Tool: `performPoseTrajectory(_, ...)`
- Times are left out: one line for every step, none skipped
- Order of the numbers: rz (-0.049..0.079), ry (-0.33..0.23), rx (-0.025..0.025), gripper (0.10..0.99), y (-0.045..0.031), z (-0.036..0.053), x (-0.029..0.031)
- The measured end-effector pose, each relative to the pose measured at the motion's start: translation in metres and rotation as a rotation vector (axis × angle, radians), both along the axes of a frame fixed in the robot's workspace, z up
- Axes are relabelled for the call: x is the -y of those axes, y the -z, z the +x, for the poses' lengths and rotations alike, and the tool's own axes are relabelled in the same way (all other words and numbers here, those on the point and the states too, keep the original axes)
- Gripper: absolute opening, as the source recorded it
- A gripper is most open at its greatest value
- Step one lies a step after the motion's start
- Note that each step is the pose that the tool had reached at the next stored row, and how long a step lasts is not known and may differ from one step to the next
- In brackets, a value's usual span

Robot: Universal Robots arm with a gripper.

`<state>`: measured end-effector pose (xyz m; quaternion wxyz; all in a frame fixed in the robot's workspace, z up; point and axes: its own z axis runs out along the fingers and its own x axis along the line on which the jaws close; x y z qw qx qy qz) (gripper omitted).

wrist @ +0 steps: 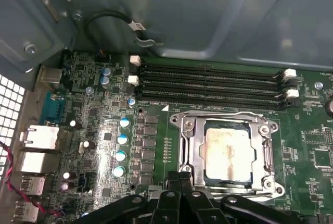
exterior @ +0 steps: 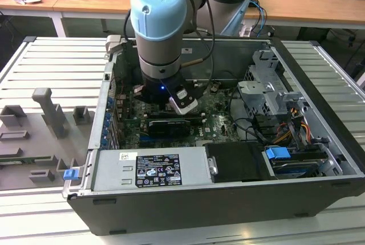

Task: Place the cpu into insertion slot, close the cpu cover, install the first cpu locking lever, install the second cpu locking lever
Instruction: 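Install the second cpu locking lever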

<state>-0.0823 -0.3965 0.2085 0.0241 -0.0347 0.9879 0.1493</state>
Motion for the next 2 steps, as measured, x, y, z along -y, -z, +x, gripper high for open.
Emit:
performPoseTrajectory(0.0,0.0,0.0,0.106,-0.0028,0.0,0.0)
performPoseTrajectory(0.0,0.0,0.0002,0.106,-0.0033,0.0,-0.0001)
